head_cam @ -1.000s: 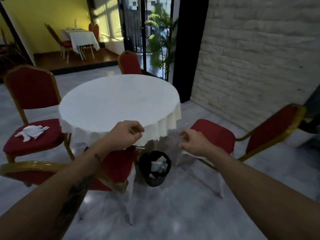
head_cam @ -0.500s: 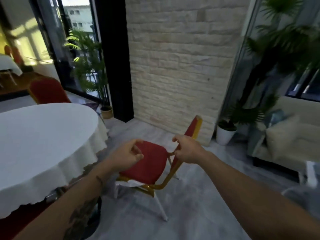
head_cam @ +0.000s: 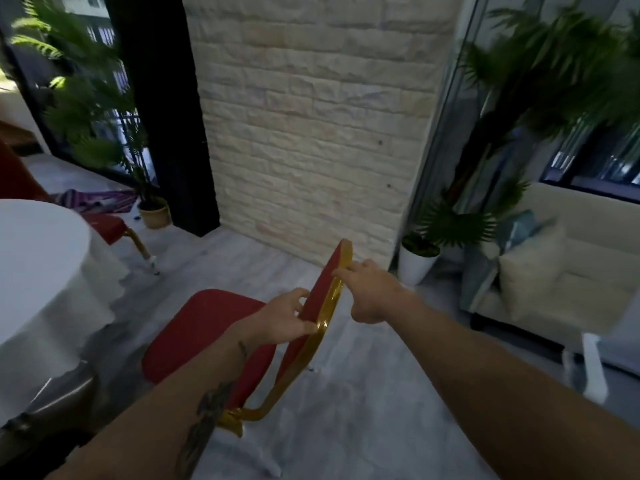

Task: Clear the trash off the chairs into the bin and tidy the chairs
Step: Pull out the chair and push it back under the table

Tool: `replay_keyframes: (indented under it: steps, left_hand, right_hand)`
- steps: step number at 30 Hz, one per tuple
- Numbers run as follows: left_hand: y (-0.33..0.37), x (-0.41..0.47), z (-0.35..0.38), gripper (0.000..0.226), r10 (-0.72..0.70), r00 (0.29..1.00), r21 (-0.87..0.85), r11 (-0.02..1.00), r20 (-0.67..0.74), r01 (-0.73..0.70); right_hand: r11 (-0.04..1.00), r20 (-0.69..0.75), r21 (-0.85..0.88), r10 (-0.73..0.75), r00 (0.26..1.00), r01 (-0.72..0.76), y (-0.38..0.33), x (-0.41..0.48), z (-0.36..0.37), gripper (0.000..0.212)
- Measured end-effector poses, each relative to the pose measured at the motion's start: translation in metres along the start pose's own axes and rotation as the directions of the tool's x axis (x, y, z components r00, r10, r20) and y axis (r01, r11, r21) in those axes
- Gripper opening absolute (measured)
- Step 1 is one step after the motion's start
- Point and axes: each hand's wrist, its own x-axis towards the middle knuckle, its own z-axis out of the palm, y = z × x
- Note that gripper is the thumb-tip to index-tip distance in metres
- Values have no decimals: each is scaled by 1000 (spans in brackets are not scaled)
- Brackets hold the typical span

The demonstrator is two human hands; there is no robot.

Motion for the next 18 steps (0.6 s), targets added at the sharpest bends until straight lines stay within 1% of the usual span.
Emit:
replay_keyframes:
  steps: [2, 3, 6, 7, 10, 13, 14, 15, 17, 18]
  left_hand:
    - [6, 25, 4, 69, -45, 999, 4, 999, 22, 45]
    - [9, 35, 5, 74, -70, 997, 11, 998, 43, 69]
    - [9, 65, 11, 107, -163, 985, 77, 984, 63, 158]
    - [9, 70, 11, 110, -175, 982, 91, 982, 73, 168]
    - [16, 92, 18, 114, -233, 969, 50, 972, 80, 229]
    - [25, 107, 20, 126, -309, 944, 28, 951, 118, 308]
    - [27, 108, 21, 124, -328, 937, 37, 945, 123, 326]
    - [31, 110, 24, 116, -345, 933, 25, 939, 105, 344]
    - [41, 109, 28, 90, -370, 927, -14, 928, 69, 371]
    - [46, 107, 29, 82, -379, 924, -28, 924, 53, 381]
  right_hand:
    - [999, 34, -20, -29, 999, 29, 16, 23, 1, 81]
    - [999, 51, -26, -44, 998, 45, 24, 33, 2, 81]
    - [993, 95, -56, -101, 990, 106, 51, 67, 7, 80]
    - [991, 98, -64, -113, 989, 120, 57, 76, 8, 79]
    - [972, 94, -76, -216, 972, 223, 85, 121, 15, 75]
    - [934, 89, -95, -336, 938, 344, 105, 162, 24, 61]
    - [919, 70, -98, -375, 924, 381, 109, 171, 29, 53]
    - [897, 53, -106, -426, 903, 429, 113, 182, 30, 45]
    - [852, 50, -104, -510, 859, 512, 114, 197, 33, 34]
    - [838, 64, -79, -536, 842, 539, 113, 203, 32, 32]
